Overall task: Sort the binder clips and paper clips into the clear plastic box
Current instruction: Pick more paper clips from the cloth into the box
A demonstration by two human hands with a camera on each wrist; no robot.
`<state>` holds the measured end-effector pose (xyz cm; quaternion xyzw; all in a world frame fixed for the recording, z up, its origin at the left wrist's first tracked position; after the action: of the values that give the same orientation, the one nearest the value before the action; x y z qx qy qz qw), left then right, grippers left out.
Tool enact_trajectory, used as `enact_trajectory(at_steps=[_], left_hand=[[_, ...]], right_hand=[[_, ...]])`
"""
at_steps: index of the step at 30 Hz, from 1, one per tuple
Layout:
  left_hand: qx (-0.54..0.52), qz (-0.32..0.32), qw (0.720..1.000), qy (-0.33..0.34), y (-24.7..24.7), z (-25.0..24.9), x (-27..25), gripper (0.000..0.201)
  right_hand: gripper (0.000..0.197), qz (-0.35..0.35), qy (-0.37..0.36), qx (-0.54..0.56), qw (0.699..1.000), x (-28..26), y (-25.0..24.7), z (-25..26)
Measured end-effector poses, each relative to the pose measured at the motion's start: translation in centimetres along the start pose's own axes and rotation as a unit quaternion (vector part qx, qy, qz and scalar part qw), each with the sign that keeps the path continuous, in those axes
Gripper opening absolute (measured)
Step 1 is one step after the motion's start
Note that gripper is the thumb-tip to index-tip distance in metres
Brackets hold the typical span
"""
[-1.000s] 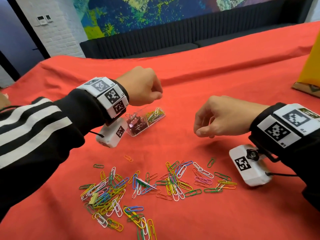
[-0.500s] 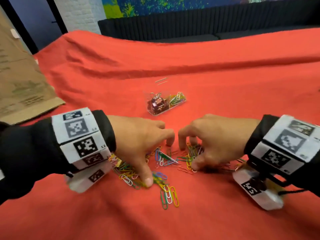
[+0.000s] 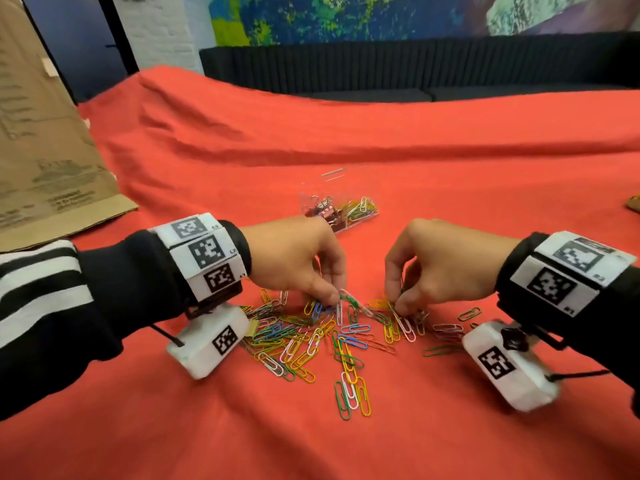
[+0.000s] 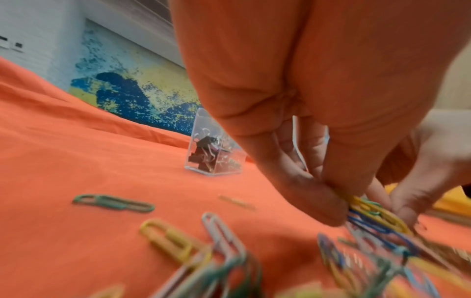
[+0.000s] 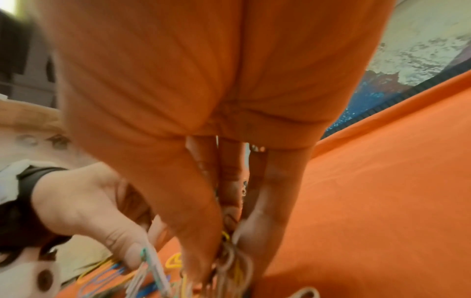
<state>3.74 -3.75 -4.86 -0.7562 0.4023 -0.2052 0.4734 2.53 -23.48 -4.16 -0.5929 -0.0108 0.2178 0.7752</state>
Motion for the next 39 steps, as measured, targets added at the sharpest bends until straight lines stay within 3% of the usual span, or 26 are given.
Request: enact_trajectory(at_steps=[3,10,16,23,26,33,39], left_hand=[[-0.053,-0.027,0.998,0.014,-1.5,-0.3,0.3,0.007],[-0.054,-0.12,0.99,0.041,-6.0,-0.5,1.9,0.008],[0.033,-0.21,0.977,0.014,-8.6,1.9,5.7,0.005],[0.159,-0.301,0.939,-0.043,-10.8,4.8,10.7,0.004],[0.199,-0.286,0.936,-0.048,-11.1,5.0,12.1,0.002],[0.299,-0.172,0.937,-0.06,-10.3,4.9,13.0,0.006],[0.313,-0.196,0.928,-0.048,-11.1,4.3,12.6,0.006]], right_hand=[[0.012,-0.009,0.006,0.051,0.999,0.2,-0.8,-0.6],[0.013,-0.024,0.012,0.161,0.987,0.6,-1.8,-2.0],[0.013,-0.028,0.017,0.18,0.983,0.9,-1.4,-2.8],[0.012,-0.041,0.031,0.163,0.985,1.1,-1.4,-4.2],[0.012,-0.046,0.038,0.168,0.984,1.0,-1.6,-4.9],[0.012,-0.055,0.049,0.167,0.983,0.9,-1.8,-5.4],[0.012,-0.061,0.049,0.156,0.985,0.7,-1.8,-5.2]])
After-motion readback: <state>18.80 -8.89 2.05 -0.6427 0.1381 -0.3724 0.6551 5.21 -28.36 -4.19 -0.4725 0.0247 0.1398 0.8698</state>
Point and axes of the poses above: each hand's wrist, its own x-axis towards the middle knuckle, its own y-axis out of the palm, z = x × y, the point moved 2 cm from there along x, towards the middle knuckle, and after that the axes turned 15 degrees about y, right-handed, at the moved point
